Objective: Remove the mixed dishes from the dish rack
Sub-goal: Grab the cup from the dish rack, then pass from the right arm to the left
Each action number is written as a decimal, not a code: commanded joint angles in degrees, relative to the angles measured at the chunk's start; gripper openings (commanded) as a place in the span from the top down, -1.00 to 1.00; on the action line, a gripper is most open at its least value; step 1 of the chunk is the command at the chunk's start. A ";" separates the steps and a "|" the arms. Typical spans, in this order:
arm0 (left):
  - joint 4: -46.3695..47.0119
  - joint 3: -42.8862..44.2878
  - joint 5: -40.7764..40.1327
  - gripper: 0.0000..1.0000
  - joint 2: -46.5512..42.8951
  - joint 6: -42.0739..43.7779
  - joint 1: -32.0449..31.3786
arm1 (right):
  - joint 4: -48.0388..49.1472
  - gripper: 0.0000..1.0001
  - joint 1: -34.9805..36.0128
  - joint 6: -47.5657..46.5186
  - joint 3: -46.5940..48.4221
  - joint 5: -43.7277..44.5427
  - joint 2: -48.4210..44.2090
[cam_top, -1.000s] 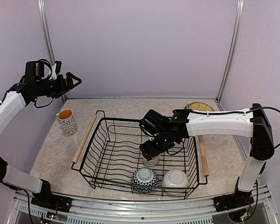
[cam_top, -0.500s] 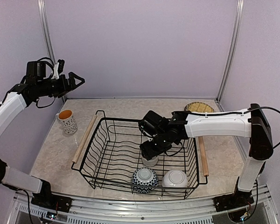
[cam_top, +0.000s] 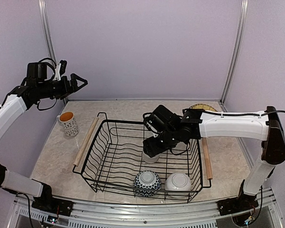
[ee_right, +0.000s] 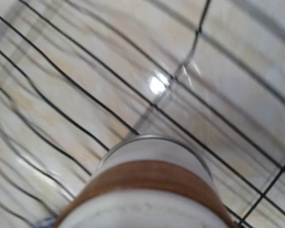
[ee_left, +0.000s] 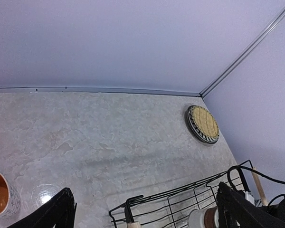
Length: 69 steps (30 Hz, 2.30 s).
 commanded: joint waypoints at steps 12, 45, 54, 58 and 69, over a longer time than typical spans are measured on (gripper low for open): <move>1.73 1.06 12.85 -0.90 2.80 -2.32 -5.39 | 45.27 0.35 -11.84 5.81 -17.49 -14.88 -21.80; 29.91 -5.81 40.32 -0.38 12.65 -25.16 -15.25 | 91.35 0.42 -13.66 27.42 -9.41 -36.57 2.89; 38.16 -7.57 43.81 0.11 14.37 -31.28 -15.41 | 92.61 0.42 -13.49 28.38 -7.78 -37.53 5.34; 38.91 -7.57 44.36 0.38 14.26 -31.49 -15.37 | 92.78 0.41 -13.48 28.69 -7.75 -37.45 5.92; 40.76 -8.05 44.76 1.00 12.98 -31.67 -14.54 | 91.22 -0.17 -13.49 27.75 -7.76 -37.28 5.81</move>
